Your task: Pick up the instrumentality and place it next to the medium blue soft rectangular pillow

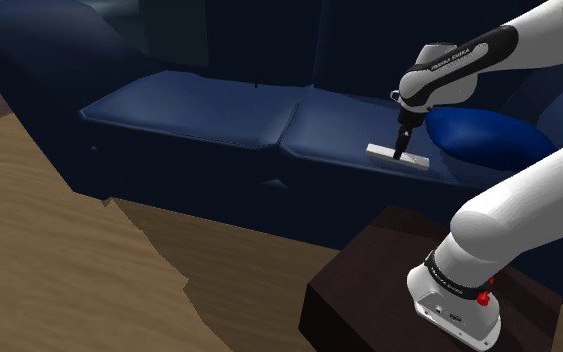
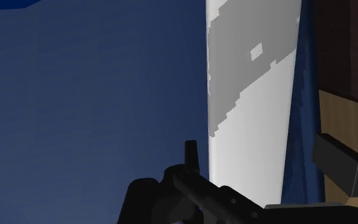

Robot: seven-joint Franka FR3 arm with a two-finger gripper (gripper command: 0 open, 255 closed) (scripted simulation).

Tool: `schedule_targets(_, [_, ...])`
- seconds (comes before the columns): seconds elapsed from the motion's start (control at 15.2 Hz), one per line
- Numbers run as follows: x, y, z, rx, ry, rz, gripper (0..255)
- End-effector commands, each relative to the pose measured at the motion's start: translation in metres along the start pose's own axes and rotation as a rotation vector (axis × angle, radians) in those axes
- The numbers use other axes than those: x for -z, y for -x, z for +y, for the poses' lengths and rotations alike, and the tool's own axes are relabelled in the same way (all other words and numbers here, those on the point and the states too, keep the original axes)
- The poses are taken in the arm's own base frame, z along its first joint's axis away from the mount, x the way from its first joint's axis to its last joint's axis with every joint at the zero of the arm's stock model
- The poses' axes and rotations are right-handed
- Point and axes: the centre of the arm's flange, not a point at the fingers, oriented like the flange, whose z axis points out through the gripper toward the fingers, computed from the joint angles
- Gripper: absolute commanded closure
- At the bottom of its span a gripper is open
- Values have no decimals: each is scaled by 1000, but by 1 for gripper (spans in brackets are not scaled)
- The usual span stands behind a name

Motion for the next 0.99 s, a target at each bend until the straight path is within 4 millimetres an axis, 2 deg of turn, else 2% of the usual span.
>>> schedule_targets(0.0, [0, 0, 0, 0, 0, 0, 0])
schedule_targets(0.2, [0, 0, 0, 0, 0, 0, 0])
schedule_targets(0.46, [50, 0, 0, 0, 0, 0, 0])
schedule_targets(0.92, [50, 0, 0, 0, 0, 0, 0])
